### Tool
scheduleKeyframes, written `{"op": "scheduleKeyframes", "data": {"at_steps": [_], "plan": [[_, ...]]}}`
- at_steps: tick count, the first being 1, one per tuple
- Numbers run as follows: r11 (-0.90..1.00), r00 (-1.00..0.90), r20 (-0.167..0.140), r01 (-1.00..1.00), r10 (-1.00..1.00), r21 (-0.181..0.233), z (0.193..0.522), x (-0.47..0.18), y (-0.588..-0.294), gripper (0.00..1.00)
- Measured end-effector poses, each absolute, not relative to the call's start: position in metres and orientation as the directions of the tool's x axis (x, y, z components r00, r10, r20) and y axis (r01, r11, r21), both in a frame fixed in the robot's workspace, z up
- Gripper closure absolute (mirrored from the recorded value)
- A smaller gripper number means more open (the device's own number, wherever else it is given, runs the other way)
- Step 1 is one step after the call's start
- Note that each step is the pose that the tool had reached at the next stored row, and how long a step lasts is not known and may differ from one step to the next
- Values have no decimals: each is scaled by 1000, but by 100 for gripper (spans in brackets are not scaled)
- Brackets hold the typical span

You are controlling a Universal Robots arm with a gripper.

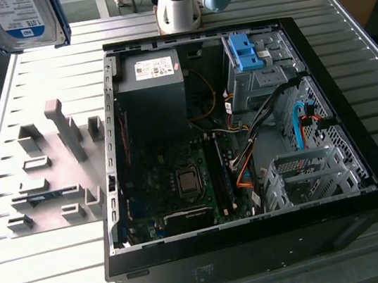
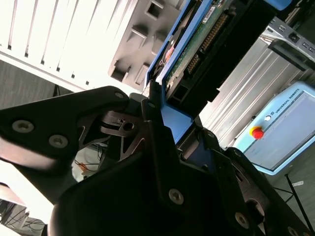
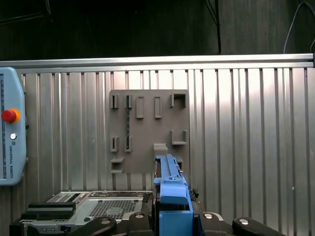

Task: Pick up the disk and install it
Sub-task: 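Pick up the disk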

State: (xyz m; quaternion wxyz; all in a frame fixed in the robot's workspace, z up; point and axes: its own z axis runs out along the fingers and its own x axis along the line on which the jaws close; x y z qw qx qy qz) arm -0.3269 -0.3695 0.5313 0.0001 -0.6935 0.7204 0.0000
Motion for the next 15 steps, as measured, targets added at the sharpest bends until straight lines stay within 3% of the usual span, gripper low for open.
{"op": "scheduleKeyframes", "data": {"at_steps": [15], "plan": [[38,-38,0,-999,-999,0,531,-280,-369,64]]}}
